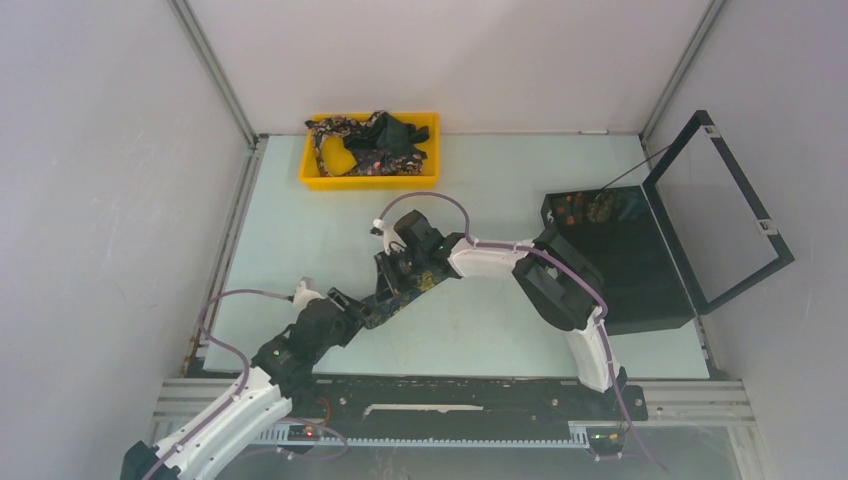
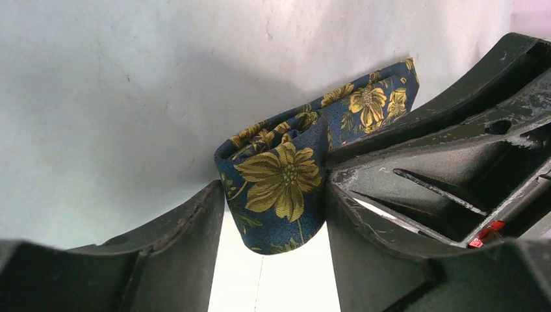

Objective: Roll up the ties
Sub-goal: Roll the tie at the center of the board.

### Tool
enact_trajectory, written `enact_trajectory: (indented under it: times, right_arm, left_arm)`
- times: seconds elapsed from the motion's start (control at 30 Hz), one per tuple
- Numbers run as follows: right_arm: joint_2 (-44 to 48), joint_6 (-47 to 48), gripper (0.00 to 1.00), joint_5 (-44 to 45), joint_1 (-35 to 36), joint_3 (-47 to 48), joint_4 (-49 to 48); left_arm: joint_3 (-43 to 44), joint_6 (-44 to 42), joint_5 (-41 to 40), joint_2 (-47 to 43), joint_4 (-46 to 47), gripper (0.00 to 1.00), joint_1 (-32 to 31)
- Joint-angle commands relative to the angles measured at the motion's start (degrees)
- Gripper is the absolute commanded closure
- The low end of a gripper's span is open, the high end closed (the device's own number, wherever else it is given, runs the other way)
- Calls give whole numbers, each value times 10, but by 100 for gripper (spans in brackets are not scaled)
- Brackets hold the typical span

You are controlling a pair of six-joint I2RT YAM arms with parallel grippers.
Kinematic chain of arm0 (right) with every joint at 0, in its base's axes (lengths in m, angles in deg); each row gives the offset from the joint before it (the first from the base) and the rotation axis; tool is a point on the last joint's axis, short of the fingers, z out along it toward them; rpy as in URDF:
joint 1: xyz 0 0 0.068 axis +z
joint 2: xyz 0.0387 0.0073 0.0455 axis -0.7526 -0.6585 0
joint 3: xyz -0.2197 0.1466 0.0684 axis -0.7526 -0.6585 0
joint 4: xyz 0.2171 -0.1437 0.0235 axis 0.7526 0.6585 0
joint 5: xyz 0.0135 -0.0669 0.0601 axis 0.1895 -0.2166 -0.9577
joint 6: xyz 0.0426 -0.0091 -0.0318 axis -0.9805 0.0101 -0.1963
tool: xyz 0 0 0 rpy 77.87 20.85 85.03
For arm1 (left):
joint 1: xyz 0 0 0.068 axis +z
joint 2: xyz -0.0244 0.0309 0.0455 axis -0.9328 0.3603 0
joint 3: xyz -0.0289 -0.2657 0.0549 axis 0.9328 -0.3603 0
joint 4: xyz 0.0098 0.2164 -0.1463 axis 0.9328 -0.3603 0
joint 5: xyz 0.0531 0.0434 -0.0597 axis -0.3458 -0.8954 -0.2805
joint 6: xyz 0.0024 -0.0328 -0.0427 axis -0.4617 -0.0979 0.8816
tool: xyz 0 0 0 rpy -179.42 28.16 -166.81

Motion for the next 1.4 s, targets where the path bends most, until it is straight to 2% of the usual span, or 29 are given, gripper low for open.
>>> enact_trajectory:
  times: [0.0,0.33,0.43,0.6,0.73,1.0,1.17,1.37]
  right_arm:
    - [-4,15,80,17,3,-16,26]
    - [-5,16,80,16,1,-16,25]
    - [-4,15,80,16,1,-17,24]
    - [8,7,80,10,-3,-17,13]
    - [34,-3,79,5,-16,-17,7]
    - [61,12,76,47,-26,8,57]
    - [43,11,76,68,-15,16,68]
    - [6,8,77,65,7,53,78]
  left_arm:
    - [-19,11,10,23,37,39,5]
    - [-40,13,15,59,87,46,5]
    - [-45,9,14,69,100,53,5]
    - [-37,-8,8,85,101,71,5]
    - [-8,-33,-2,97,71,79,5]
    - [69,-92,-28,143,-14,83,5]
    - [121,-125,-43,178,-65,85,5]
    - [158,-155,-36,215,-80,86,5]
